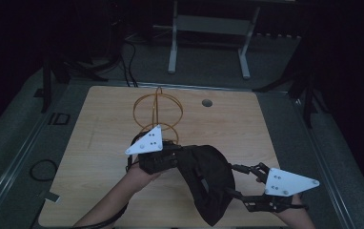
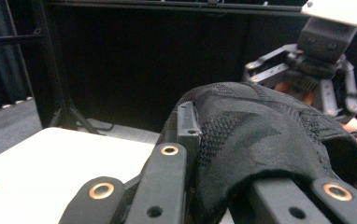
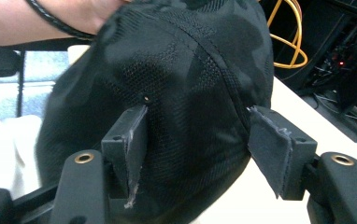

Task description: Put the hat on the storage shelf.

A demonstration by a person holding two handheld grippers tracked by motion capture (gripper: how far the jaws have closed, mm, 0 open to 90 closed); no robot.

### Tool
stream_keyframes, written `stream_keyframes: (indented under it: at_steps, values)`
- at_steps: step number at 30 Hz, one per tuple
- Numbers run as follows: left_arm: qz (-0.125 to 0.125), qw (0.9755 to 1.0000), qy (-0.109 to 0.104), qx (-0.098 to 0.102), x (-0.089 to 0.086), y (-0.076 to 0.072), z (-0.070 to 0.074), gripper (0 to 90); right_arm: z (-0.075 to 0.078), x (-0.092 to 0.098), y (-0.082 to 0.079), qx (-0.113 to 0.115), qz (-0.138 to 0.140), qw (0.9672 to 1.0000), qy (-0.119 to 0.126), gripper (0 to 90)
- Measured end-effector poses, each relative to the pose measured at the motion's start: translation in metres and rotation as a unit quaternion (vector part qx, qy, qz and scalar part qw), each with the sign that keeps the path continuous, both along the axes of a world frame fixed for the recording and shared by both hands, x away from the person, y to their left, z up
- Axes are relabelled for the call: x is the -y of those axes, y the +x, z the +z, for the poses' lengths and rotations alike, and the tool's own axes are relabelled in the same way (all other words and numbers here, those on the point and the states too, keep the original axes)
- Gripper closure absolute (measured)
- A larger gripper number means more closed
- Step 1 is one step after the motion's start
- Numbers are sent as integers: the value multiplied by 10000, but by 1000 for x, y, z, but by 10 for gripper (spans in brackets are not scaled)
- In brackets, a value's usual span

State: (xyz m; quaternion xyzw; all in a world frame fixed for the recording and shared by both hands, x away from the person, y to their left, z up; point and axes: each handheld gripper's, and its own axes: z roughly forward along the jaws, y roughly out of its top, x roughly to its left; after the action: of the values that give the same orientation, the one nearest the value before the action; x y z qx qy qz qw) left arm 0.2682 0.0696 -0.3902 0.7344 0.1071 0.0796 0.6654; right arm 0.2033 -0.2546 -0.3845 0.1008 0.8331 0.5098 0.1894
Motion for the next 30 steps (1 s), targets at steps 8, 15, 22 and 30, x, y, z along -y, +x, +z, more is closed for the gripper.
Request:
stream_keyframes:
  at_steps: [8, 15, 22, 30]
  values:
    - [-32, 10000, -55, -67, -2, 2, 3, 880, 1, -8, 6, 90, -7, 9999, 85, 392]
    - [-78, 9999, -27, -117, 3, 3, 3, 880, 6, -11, 6, 212, 129, 9995, 196, 427]
    - [-48, 9998, -81, -160, 2, 5, 2, 880, 4, -17, 5, 289, 185, 9993, 162, 694]
    - [52, 9996, -24, -265, 0, 11, -3, 878, 5, -13, 7, 174, 20, 9994, 289, 879]
